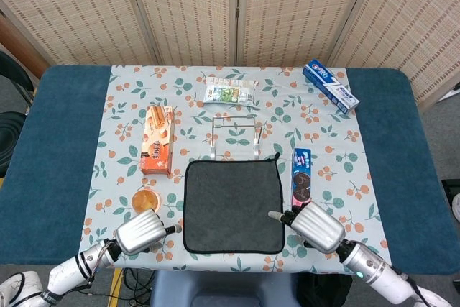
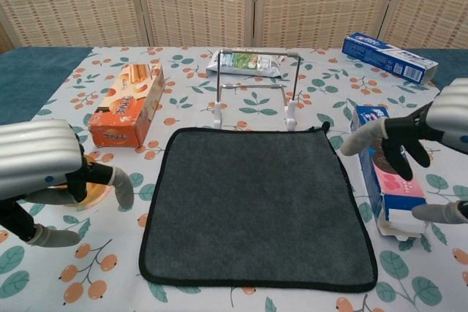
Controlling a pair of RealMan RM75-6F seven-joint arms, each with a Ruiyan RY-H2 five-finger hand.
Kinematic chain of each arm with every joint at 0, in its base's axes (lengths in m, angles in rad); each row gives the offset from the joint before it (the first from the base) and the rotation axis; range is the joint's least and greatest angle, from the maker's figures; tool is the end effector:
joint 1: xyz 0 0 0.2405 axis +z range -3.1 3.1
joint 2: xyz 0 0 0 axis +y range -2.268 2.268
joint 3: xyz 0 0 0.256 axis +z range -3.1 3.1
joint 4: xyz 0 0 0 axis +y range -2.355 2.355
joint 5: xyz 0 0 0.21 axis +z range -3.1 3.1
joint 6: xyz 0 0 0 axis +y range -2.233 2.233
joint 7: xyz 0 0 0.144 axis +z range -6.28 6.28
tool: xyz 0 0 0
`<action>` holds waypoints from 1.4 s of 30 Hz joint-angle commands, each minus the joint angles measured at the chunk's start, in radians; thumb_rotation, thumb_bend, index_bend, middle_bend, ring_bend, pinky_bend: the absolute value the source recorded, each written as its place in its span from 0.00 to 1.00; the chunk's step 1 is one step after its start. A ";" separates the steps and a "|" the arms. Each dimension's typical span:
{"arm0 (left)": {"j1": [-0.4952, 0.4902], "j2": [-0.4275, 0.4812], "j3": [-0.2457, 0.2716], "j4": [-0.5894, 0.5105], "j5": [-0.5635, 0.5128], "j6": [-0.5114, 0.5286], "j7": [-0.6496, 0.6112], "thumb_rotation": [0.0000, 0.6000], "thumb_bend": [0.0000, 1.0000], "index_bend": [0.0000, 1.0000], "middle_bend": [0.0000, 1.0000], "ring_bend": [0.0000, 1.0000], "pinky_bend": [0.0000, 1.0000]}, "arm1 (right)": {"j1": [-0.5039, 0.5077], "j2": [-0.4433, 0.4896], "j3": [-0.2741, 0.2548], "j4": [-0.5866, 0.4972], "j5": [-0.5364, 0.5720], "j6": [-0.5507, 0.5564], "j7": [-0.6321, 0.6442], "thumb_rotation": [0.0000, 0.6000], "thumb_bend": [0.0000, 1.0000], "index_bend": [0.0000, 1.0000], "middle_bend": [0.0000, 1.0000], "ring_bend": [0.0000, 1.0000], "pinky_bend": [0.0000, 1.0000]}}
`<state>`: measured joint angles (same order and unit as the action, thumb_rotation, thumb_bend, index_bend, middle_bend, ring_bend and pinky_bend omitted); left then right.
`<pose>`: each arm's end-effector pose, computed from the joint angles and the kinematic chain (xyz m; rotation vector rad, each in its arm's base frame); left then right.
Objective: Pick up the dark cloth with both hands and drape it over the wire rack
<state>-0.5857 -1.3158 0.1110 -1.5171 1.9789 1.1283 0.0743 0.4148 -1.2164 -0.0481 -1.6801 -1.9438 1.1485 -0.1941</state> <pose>-0.1878 0.2306 0.0194 -2.4125 -0.4527 -1.0345 -0.1946 -0.2054 0.0515 2.2398 -0.5340 1.0151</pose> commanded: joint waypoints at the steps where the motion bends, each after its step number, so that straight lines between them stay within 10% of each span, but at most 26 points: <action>1: -0.005 -0.014 0.004 0.005 -0.008 -0.010 0.013 1.00 0.20 0.36 1.00 0.99 1.00 | 0.015 -0.043 -0.012 0.051 -0.035 0.005 -0.031 1.00 0.17 0.28 0.80 0.79 0.98; 42: -0.076 -0.247 0.026 0.134 -0.090 -0.082 0.067 1.00 0.20 0.36 1.00 0.99 1.00 | 0.017 -0.084 -0.086 0.155 -0.006 0.077 -0.008 1.00 0.14 0.32 0.88 0.87 1.00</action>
<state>-0.6608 -1.5620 0.1377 -1.3840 1.8900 1.0476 0.1402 0.4315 -1.3009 -0.1343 -1.5257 -1.9499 1.2249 -0.2025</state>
